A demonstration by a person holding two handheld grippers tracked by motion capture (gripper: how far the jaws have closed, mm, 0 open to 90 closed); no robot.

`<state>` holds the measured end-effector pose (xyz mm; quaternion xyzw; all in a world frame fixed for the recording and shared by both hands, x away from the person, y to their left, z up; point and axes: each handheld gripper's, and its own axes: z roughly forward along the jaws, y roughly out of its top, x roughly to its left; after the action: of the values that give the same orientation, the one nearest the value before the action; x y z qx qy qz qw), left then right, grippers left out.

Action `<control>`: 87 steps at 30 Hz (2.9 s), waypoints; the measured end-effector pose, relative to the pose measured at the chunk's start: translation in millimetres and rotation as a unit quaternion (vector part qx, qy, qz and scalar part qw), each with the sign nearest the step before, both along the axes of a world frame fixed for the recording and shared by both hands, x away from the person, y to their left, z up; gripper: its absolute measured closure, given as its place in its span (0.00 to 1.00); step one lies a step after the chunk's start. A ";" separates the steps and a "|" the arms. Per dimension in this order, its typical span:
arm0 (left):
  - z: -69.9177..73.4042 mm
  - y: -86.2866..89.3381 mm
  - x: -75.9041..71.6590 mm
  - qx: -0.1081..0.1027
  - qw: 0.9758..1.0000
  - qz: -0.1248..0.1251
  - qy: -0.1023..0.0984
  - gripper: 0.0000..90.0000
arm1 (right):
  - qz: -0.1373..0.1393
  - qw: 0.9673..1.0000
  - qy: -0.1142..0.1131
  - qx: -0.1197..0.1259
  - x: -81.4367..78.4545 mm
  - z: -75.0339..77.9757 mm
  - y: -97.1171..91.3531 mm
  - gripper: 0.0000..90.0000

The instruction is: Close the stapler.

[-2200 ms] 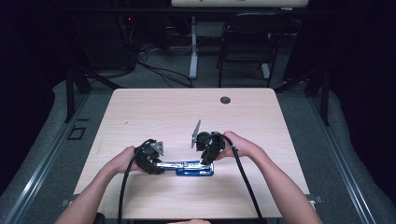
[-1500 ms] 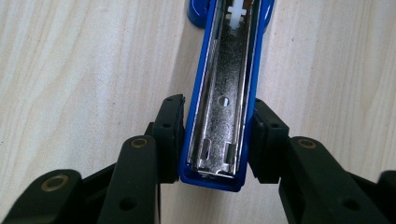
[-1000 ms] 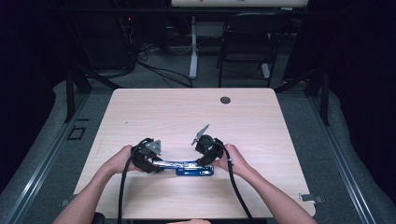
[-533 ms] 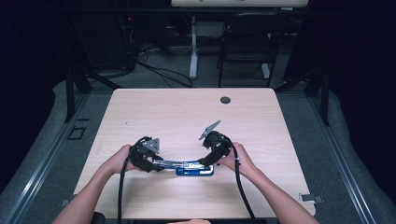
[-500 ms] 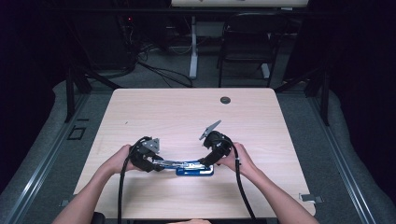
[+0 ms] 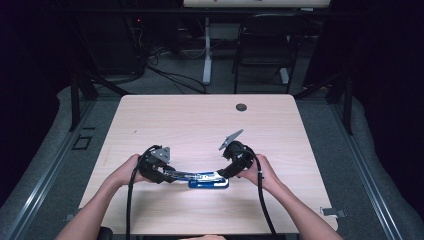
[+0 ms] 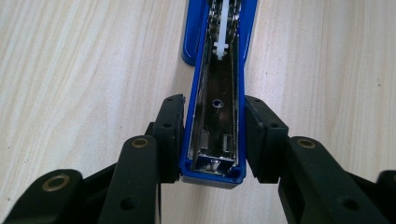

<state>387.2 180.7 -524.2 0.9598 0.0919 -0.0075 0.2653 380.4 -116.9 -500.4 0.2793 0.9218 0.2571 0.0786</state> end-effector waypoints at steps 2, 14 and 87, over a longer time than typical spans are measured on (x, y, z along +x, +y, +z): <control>0.4 0.1 -0.8 -0.002 1.000 0.001 -0.001 0.69 | 0.003 1.000 -0.001 0.000 -1.8 -0.5 0.7 0.31; 6.7 -1.2 -1.6 -0.013 1.000 -0.003 -0.010 0.69 | 0.039 0.999 -0.025 0.029 -13.4 4.1 17.0 0.82; 15.9 -19.8 -7.3 -0.053 0.998 -0.006 -0.030 0.73 | 0.099 0.992 -0.043 0.070 -17.9 -12.6 75.3 1.00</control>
<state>379.8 160.8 -508.3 0.9445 0.0777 0.0153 0.3188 362.5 -41.7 -512.9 0.1801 0.9203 0.3397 0.0723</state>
